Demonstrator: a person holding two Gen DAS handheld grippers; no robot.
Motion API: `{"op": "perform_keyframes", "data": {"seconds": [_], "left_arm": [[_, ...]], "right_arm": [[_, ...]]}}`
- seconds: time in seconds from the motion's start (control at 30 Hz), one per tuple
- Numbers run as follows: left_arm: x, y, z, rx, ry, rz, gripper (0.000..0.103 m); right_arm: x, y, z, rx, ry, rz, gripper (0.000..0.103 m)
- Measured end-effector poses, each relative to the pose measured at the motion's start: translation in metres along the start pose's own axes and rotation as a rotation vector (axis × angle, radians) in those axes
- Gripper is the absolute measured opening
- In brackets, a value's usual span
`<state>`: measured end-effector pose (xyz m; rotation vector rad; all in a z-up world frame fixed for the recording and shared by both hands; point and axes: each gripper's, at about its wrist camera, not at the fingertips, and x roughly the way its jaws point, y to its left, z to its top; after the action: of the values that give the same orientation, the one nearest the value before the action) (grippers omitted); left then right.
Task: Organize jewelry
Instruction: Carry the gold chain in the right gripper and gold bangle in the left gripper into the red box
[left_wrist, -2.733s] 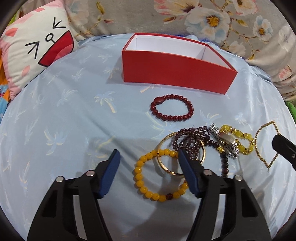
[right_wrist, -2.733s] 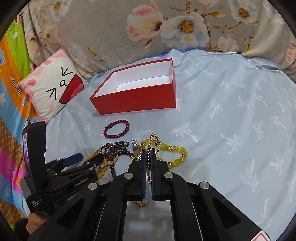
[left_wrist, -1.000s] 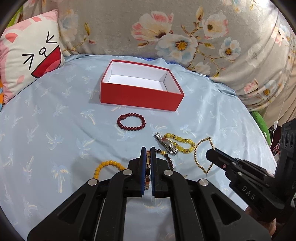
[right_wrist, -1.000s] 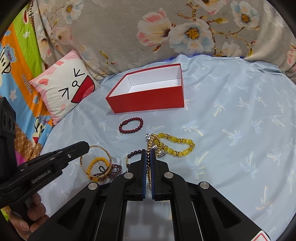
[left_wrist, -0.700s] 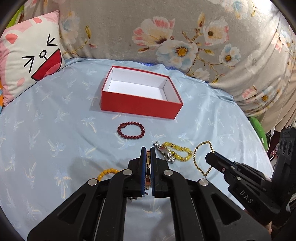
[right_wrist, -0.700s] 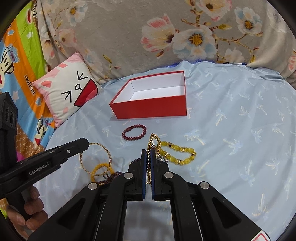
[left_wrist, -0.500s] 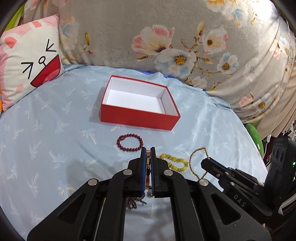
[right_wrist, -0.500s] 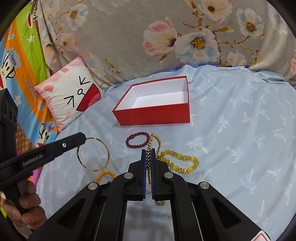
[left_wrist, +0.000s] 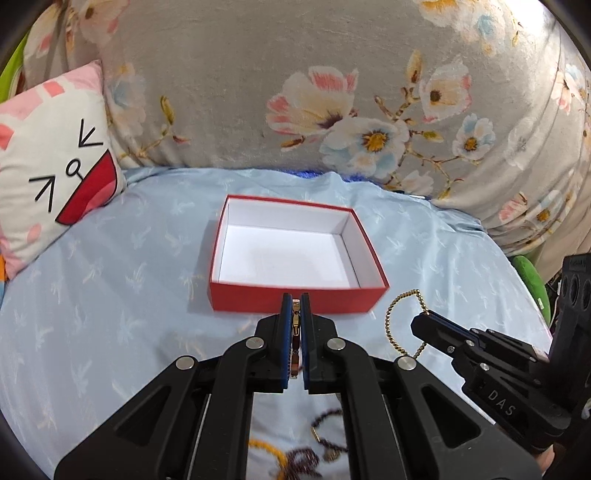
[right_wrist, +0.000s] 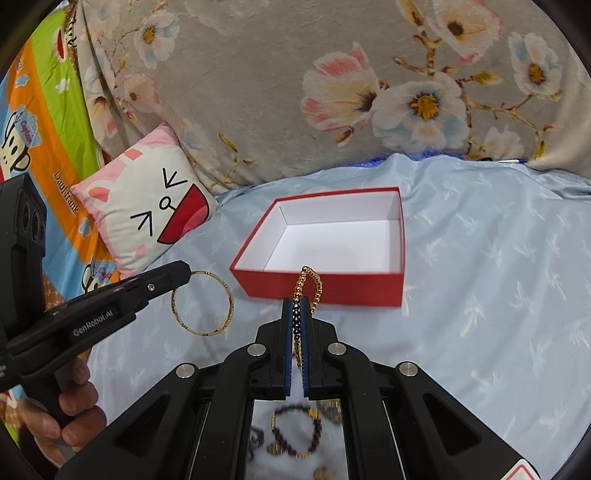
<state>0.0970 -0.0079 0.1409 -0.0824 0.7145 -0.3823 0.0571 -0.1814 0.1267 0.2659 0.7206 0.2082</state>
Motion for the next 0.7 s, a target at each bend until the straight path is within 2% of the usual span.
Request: {"op": "perform_keyframes", "data": {"seconds": [0.23,0.33,0.5,0.7], "left_arm": [[0.060,0.011,0.050,0.026,-0.012,0.042,0.004],[0.088,0.018,0.072,0.024,-0.013,0.037,0.004],[0.132,0.029,0.096,0.013,0.003,0.024,0.004],[0.179,0.037,0.104,0.007,0.041,0.029,0.004]], "right_arm": [[0.061,-0.010,0.059,-0.023,0.016,0.003,0.004],[0.091,-0.022,0.079,-0.015,0.034,-0.003,0.004],[0.137,-0.049,0.102,0.025,0.076,-0.001,0.004],[0.180,-0.068,0.109,0.027,0.123,-0.034,0.004]]}}
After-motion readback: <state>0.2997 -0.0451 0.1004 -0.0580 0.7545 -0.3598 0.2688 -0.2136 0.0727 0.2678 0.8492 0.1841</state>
